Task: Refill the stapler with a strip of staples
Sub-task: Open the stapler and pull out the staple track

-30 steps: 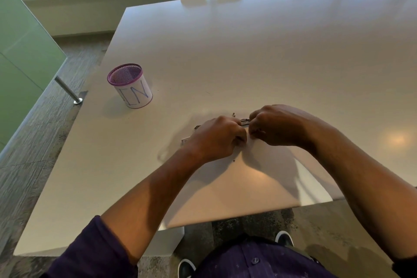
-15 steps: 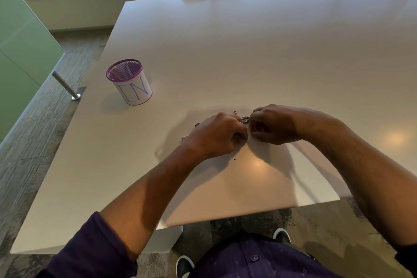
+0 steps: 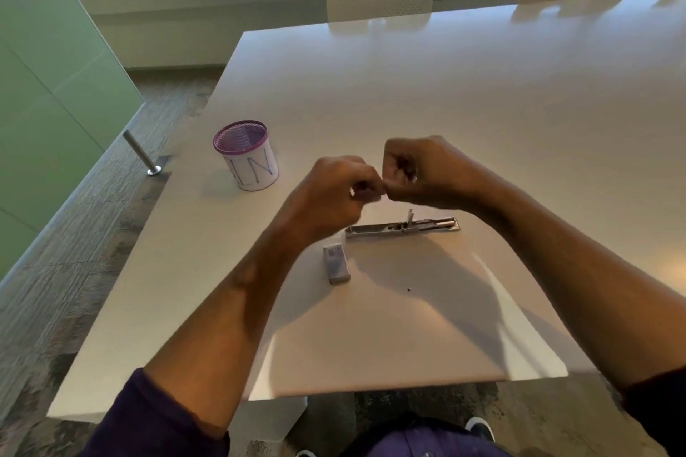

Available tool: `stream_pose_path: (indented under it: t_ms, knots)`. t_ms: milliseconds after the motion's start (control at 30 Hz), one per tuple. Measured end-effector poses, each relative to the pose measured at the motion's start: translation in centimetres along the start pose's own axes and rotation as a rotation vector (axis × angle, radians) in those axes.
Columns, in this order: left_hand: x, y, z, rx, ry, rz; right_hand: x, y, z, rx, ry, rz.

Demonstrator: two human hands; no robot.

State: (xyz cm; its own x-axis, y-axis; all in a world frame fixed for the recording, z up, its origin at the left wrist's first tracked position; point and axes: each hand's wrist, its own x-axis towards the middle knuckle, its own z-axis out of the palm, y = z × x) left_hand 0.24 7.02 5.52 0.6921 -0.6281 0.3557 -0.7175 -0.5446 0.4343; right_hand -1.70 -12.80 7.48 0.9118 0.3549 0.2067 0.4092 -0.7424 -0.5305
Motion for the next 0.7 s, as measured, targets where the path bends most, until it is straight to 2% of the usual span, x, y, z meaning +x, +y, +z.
stream_pose_path:
  t_ms: [100, 200, 367, 500, 700]
  knots:
    - [0.2, -1.7, -2.5, 0.078, 0.141, -0.182, 3.4, -1.2, 0.4, 0.161, 0.092, -0.027]
    - [0.2, -4.1, -5.1, 0.127, 0.255, -0.282, 7.3, -2.7, 1.1, 0.246, 0.163, -0.046]
    - [-0.1, -7.9, -8.5, 0.174, 0.449, -0.471, 13.1, -6.0, 2.8, 0.165, 0.166, -0.104]
    - [-0.3, -10.2, -9.3, 0.209, 0.481, -0.587, 15.9, -7.4, 5.0, 0.064, 0.172, -0.149]
    - [-0.2, -12.0, -9.1, 0.225, 0.47, -0.636, 17.9, -8.0, 7.2, 0.011, 0.176, -0.179]
